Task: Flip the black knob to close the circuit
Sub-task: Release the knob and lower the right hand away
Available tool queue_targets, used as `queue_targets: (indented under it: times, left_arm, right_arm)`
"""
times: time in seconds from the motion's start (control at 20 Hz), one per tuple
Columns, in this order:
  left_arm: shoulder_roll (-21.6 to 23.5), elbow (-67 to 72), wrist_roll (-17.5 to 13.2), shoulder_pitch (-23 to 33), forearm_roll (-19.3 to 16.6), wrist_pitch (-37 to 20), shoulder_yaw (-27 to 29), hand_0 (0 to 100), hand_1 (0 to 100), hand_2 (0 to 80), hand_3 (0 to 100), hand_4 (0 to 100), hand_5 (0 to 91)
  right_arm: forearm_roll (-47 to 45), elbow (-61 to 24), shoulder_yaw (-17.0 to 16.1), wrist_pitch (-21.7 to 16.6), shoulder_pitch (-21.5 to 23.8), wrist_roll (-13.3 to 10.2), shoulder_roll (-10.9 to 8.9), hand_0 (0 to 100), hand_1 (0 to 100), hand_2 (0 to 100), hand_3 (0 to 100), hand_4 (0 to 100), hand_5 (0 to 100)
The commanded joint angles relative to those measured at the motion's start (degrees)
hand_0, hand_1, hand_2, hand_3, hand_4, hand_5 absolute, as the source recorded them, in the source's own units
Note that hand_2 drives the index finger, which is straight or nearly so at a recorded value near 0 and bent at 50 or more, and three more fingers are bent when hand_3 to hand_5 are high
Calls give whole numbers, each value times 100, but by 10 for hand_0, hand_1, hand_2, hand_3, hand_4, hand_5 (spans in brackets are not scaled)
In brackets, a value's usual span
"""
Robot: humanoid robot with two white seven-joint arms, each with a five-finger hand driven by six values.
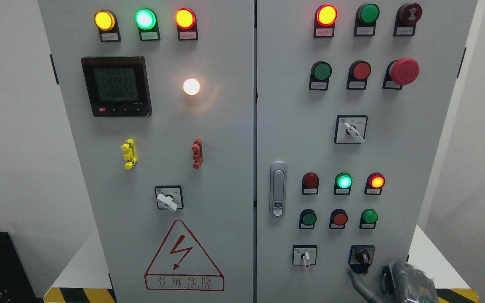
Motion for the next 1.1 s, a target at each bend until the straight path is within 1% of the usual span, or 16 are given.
queue_targets:
  times: [0.0,0.05,0.1,0.15,0.25,0.3,0.35,0.4,0.45,0.5,0.55,0.65,0.75,0.85,0.95,1.05]
  left_arm:
    - [0,4,-8,-3,4,-27,0,120,556,0,0,0,0]
    - [0,-5,-8,-3,-13,-27,0,120,556,0,0,0,0]
    - [0,4,-8,6,-13,-27,0,120,556,0,0,0,0]
    - [0,4,-8,6,4,-27,0,120,556,0,0,0,0]
    - [0,4,-8,-3,-13,-27,0,120,556,0,0,0,0]
    - [0,-5,-8,-3,4,-27,0,120,556,0,0,0,0]
    - [0,4,-8,-3,4,-27,0,120,556,0,0,0,0]
    - [0,4,-8,-3,4,-27,0,120,556,0,0,0,0]
    - [0,4,-8,-3,-13,-27,0,120,556,0,0,0,0]
    - [0,-5,-8,-3,-13,-27,0,120,556,0,0,0,0]
    - [0,4,-8,-3,-13,-27,0,120,556,0,0,0,0]
    - [0,-5,-8,6,-13,-27,0,120,556,0,0,0,0]
    - [0,4,-8,6,4,-27,0,120,556,0,0,0,0]
    - [0,-5,-8,6,4,-27,0,120,556,0,0,0,0]
    - [0,4,-8,6,4,-27,0,120,556,0,0,0,0]
    - [0,4,-8,-3,4,-27,0,120,556,0,0,0,0]
  right_arm:
    - [-1733,-360,-1032,-537,484,8,385,0,184,716,986,813,778]
    - [-2182,-500,-1076,-573,642,69,394,0,189,644,911,738,668]
    - [-2673,-649,-1085,-590,835,200,386,0,188,570,816,630,530]
    - [-3218,-781,-1111,-590,985,358,403,0,186,547,761,594,472]
    - [-4334,-993,-1278,-590,1240,561,482,0,154,364,479,373,166]
    - [-4801,-1063,-1305,-590,1407,657,500,0,151,355,465,359,154]
    - [-5205,-1073,-1331,-599,1522,754,500,0,136,243,332,237,30]
    - [-5558,-1082,-1427,-599,1601,842,500,0,122,146,230,146,0]
    - [-5900,-1073,-1532,-608,1654,921,508,0,110,116,201,123,0]
    - [-6226,-1073,-1603,-608,1698,1035,526,0,90,52,138,69,0]
    - [-6516,-1073,-1639,-652,1760,1115,526,0,79,11,107,44,0]
    - [-6878,-1038,-1700,-879,1882,1229,526,0,60,0,71,5,0]
    - [-7081,-1011,-1692,-1169,2014,1370,526,0,54,0,52,0,0]
    - [-7248,-1003,-1657,-1450,2155,1589,535,0,49,0,44,0,0]
    - [-7292,-994,-1657,-1644,2234,1651,622,0,55,0,44,0,0]
    - [-7310,-959,-1674,-1680,2313,1660,649,0,66,0,43,0,0]
